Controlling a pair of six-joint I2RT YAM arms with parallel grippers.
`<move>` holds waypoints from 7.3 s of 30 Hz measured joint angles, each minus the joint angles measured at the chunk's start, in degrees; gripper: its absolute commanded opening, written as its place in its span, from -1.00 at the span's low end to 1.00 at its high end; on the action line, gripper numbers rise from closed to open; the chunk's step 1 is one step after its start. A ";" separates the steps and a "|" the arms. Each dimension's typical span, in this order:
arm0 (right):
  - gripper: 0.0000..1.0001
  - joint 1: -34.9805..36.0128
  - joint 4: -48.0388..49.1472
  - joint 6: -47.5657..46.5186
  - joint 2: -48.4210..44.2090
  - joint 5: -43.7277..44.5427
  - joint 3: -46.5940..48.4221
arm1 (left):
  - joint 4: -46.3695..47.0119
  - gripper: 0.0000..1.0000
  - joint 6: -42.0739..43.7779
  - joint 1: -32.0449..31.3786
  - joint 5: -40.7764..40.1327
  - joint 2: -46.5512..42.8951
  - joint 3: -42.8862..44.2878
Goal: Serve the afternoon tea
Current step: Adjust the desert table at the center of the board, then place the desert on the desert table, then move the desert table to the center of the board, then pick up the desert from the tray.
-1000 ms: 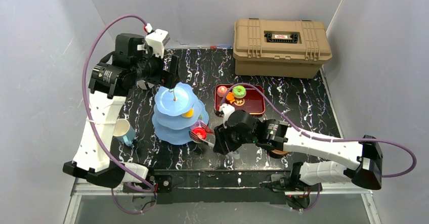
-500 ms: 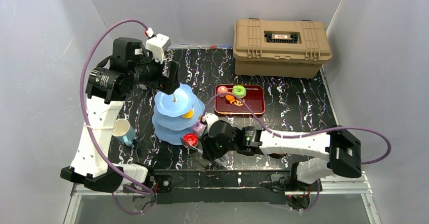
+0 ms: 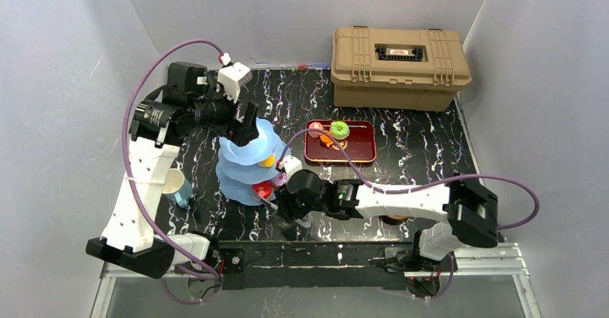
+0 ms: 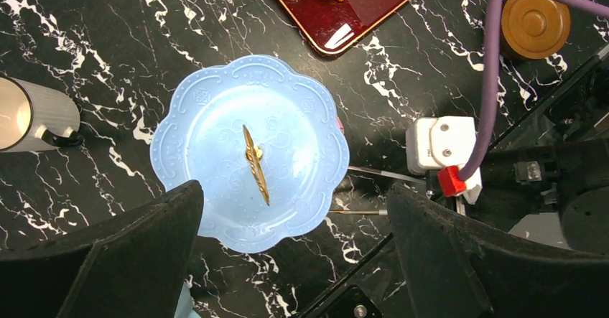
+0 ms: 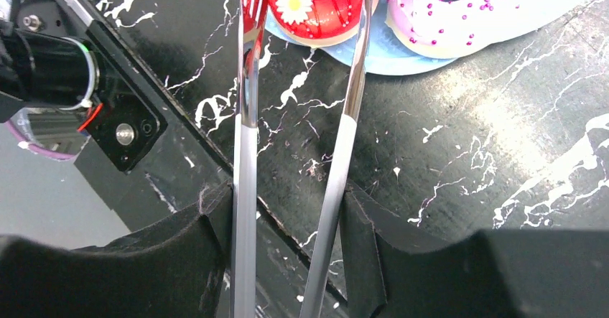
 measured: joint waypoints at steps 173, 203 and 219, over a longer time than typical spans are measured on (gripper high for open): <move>0.15 -39.85 -12.81 -10.05 -12.44 -3.41 -4.92 | 15.78 0.96 -2.99 0.96 -9.46 -4.07 -8.87; -0.10 -43.78 -8.07 -13.29 1.73 -4.00 -0.04 | 10.01 0.96 -2.10 0.96 -8.76 -4.76 -5.40; -0.85 -43.85 -9.99 -15.89 -1.88 -4.72 0.17 | 9.99 0.96 -2.19 0.96 -8.61 -4.81 -4.72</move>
